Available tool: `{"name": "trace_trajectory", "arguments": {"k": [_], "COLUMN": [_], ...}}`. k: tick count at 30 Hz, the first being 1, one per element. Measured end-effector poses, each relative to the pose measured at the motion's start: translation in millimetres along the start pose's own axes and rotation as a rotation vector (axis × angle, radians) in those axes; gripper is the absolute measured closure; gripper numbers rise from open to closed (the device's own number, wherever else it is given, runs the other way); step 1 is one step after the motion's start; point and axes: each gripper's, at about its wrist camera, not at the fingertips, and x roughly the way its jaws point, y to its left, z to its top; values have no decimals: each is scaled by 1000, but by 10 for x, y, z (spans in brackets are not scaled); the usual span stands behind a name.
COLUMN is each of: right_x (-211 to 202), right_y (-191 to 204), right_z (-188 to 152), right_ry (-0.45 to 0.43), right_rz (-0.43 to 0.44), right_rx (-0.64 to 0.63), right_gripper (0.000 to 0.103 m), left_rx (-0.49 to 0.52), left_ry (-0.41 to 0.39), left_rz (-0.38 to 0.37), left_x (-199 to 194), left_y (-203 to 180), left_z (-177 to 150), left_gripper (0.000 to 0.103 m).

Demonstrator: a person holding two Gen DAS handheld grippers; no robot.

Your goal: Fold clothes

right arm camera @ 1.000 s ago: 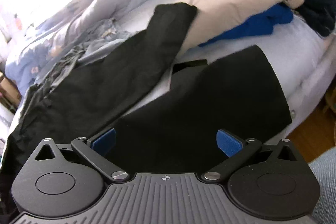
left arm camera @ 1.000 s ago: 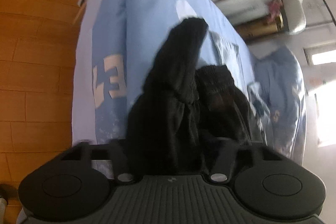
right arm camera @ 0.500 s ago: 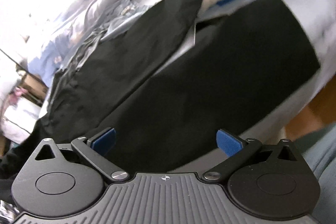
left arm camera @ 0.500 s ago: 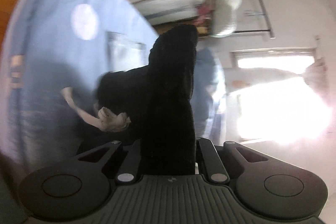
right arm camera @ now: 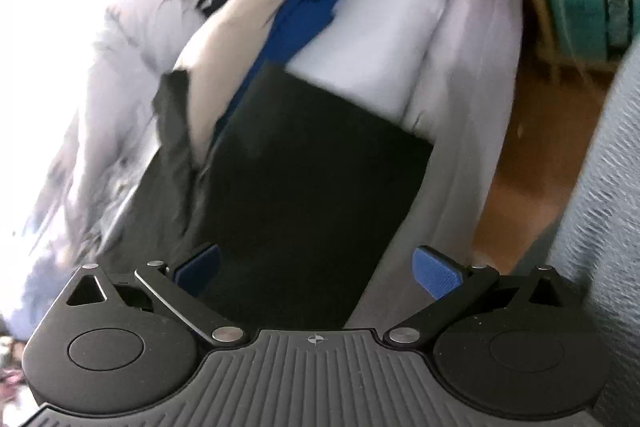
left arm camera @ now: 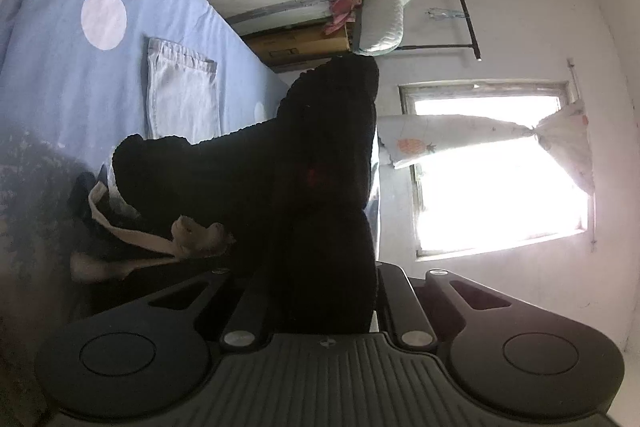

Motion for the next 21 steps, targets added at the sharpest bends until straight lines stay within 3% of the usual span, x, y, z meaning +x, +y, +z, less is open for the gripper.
{"name": "trace_trajectory", "arguments": {"k": [5, 8, 10, 13, 14, 15, 19, 21], "right_x": [305, 542, 611, 537, 474, 403, 142, 29], "right_y": [-90, -174, -187, -86, -20, 56, 422, 719], "right_z": [94, 105, 92, 86, 87, 75, 5, -125], "right_ry": [-23, 8, 12, -23, -45, -73, -183, -267], "right_rz": [-81, -101, -86, -117, -151, -162, -154, -119], "right_rx": [-25, -16, -38, -85, -124, -173, -379, -566], "right_gripper": [0, 2, 16, 51, 80, 91, 93, 93], "left_rx": [45, 56, 68, 82, 87, 92, 105, 105], "left_ry": [10, 26, 30, 22, 16, 9, -18, -25], "left_rz": [1, 11, 21, 38, 43, 48, 66, 73], "left_x": [57, 105, 124, 153, 159, 163, 157, 158], "left_y": [-66, -95, -116, -132, -132, -131, -97, -79], "left_z": [-107, -179, -216, -205, -191, -176, -139, -117], "left_gripper": [90, 90, 90, 90, 90, 90, 90, 90]}}
